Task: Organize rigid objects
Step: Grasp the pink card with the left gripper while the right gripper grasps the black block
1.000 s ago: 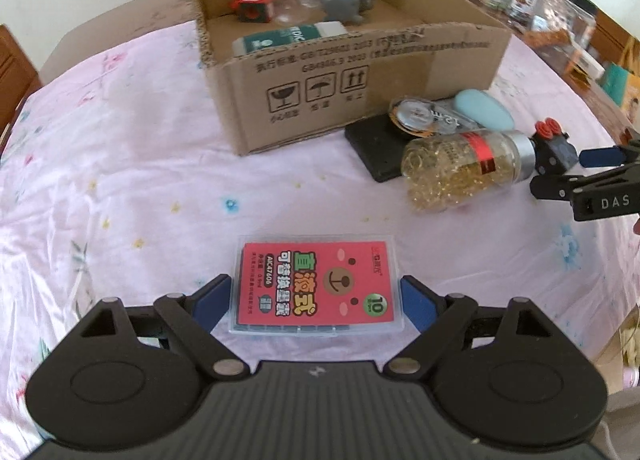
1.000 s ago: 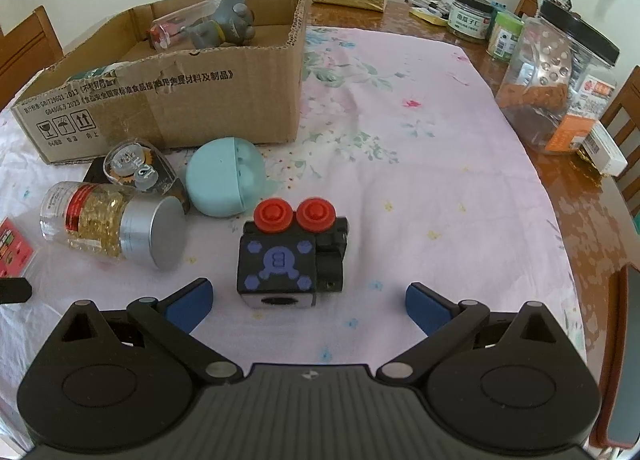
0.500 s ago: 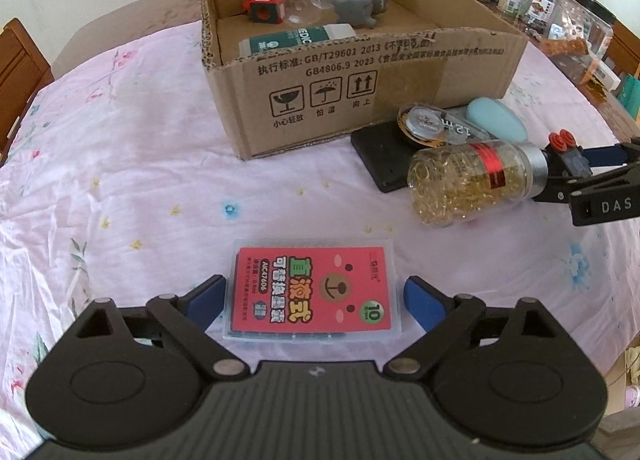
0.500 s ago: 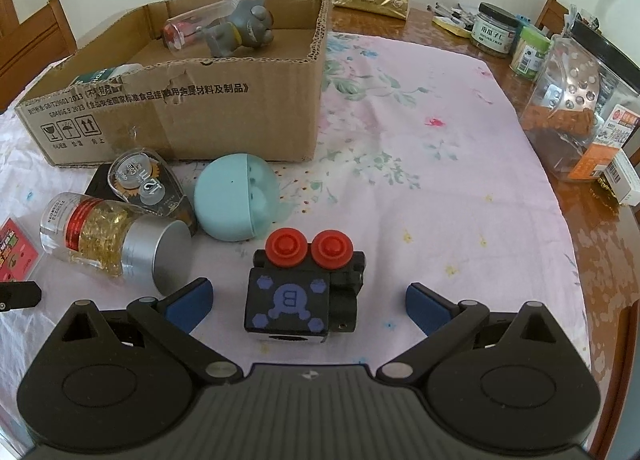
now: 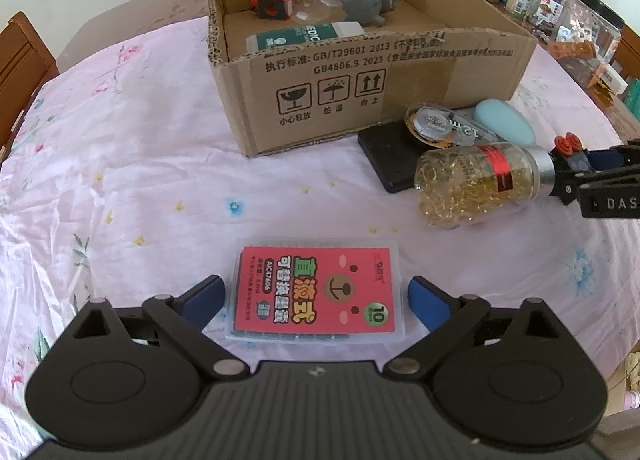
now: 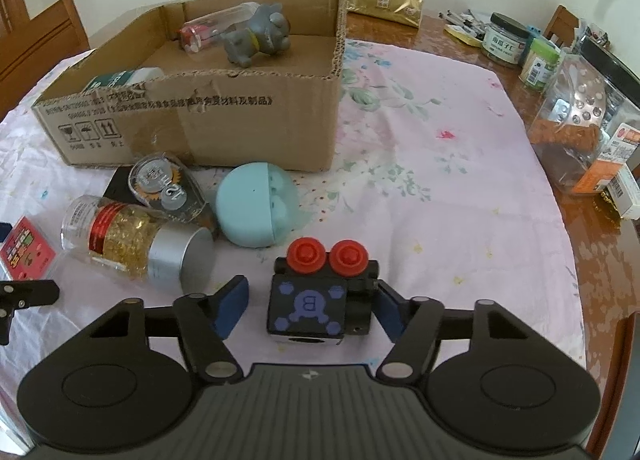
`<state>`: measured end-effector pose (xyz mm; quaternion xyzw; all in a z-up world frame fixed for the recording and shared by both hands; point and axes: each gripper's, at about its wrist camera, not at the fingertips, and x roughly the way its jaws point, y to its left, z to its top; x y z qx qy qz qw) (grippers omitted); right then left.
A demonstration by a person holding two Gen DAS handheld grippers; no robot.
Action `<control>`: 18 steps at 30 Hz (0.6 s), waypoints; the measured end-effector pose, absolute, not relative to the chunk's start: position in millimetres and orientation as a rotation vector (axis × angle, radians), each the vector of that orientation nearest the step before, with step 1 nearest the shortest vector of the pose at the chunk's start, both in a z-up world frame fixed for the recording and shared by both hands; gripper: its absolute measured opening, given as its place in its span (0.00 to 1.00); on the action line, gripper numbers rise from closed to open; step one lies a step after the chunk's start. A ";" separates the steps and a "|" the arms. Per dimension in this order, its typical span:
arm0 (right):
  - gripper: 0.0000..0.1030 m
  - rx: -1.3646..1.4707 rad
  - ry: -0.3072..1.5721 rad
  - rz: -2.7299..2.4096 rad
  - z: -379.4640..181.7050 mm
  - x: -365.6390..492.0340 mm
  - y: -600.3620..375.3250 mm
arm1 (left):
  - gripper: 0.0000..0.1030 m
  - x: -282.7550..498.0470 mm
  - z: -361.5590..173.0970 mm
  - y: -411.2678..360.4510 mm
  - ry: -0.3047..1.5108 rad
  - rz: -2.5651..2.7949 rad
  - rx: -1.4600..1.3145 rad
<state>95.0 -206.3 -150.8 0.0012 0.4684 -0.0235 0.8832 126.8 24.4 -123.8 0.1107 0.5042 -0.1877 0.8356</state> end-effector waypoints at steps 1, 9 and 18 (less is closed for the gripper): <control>0.64 0.002 0.975 -0.048 -150.6 95.8 -206.5 | 0.94 126.8 -123.8 24.7 1.066 -0.401 0.234; 0.56 -0.003 0.982 -0.051 -148.7 98.8 -205.7 | 0.88 127.0 -121.7 24.0 1.070 -0.392 0.230; 0.56 -0.012 0.991 -0.041 -148.2 101.8 -206.7 | 0.88 128.2 -121.8 22.7 1.079 -0.374 0.221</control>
